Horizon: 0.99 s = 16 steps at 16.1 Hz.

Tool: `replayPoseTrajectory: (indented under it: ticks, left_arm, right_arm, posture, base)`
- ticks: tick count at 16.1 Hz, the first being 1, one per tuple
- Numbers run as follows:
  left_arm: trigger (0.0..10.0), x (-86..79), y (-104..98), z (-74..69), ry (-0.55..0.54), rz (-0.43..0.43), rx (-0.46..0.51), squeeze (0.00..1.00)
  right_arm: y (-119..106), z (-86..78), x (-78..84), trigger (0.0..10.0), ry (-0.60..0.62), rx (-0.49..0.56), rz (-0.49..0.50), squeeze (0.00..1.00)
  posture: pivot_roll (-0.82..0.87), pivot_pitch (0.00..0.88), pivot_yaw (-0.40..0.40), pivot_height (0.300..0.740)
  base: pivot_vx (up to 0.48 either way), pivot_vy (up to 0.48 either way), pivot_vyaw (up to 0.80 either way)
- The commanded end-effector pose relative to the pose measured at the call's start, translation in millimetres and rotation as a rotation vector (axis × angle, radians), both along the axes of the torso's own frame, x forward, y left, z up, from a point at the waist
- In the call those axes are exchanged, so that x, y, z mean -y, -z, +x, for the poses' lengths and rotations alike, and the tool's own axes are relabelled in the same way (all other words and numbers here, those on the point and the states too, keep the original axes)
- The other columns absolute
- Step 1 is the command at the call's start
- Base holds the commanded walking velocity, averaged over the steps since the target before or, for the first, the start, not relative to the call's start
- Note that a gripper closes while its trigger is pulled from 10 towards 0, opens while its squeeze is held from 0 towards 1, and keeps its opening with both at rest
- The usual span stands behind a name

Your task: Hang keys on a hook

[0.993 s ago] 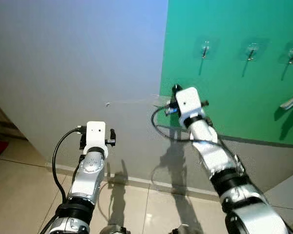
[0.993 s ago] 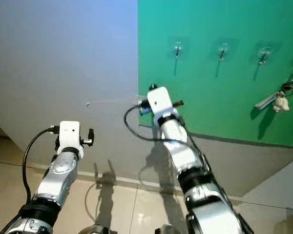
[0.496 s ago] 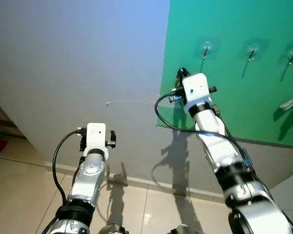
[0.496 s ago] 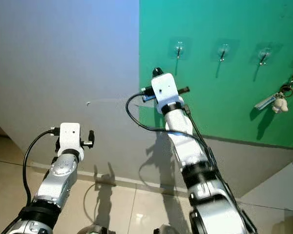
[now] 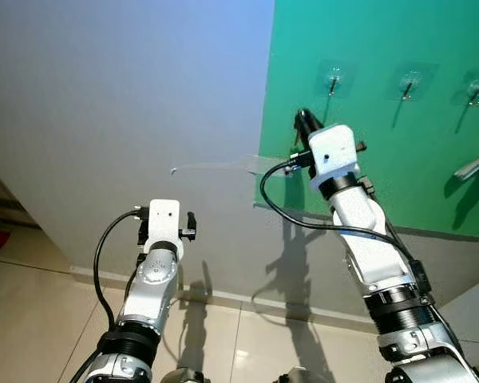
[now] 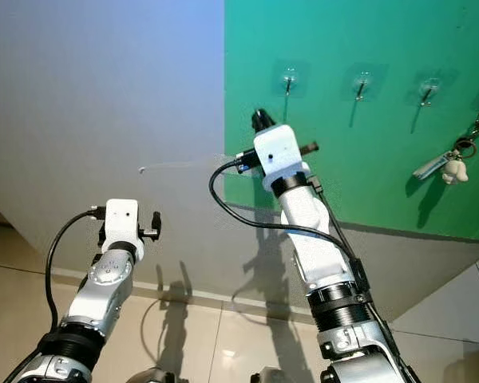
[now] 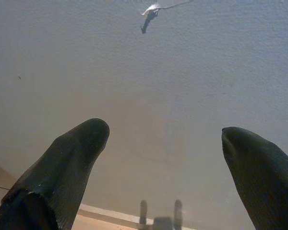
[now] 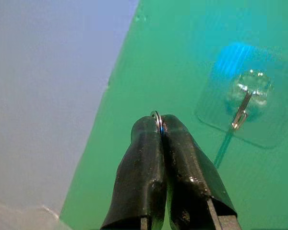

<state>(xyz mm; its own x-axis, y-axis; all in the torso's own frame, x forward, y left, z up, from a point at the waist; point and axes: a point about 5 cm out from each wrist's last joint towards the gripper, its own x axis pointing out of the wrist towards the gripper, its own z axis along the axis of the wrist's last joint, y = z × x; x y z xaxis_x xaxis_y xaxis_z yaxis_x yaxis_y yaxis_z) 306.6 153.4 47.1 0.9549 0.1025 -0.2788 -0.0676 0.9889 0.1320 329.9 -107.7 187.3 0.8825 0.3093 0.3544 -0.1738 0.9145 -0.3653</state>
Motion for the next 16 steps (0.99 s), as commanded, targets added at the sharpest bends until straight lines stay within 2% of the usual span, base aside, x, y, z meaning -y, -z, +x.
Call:
replayPoseTrajectory:
  ticks: [1,6,8,12,16]
  left_arm:
    - [10.0,5.0,-3.8,4.4,0.026,0.008,0.012,0.0]
    - [10.0,6.7,-5.1,7.8,0.041,0.003,0.016,0.0]
    - [10.0,7.9,-6.1,10.0,0.046,0.002,0.018,0.0]
    - [10.0,10.0,-6.1,11.8,0.05,0.0,0.016,0.0]
    - [10.0,9.8,-5.6,11.9,0.05,0.0,0.017,0.0]
  right_arm:
    - [-4.6,-1.8,1.7,10.0,-0.007,0.005,0.007,0.0]
    - [-26.4,-6.6,3.6,10.0,-0.034,0.045,0.019,0.0]
    - [-42.4,-3.9,6.5,10.0,-0.034,0.088,0.014,0.0]
    - [-52.9,1.6,14.2,10.0,0.002,0.109,-0.012,0.0]
    - [-53.8,7.8,21.8,10.0,0.074,0.109,-0.055,0.0]
  posture:
    - [-0.15,0.0,0.024,0.713]
    - [-0.17,0.0,0.032,0.713]
    - [-0.17,0.0,0.034,0.713]
    - [-0.17,0.0,0.031,0.713]
    - [-0.17,0.0,0.031,0.713]
  base:
    - [0.0,0.0,0.0]
    - [0.0,0.0,0.0]
    - [0.0,0.0,0.0]
    - [0.0,0.0,0.0]
    - [0.0,0.0,0.0]
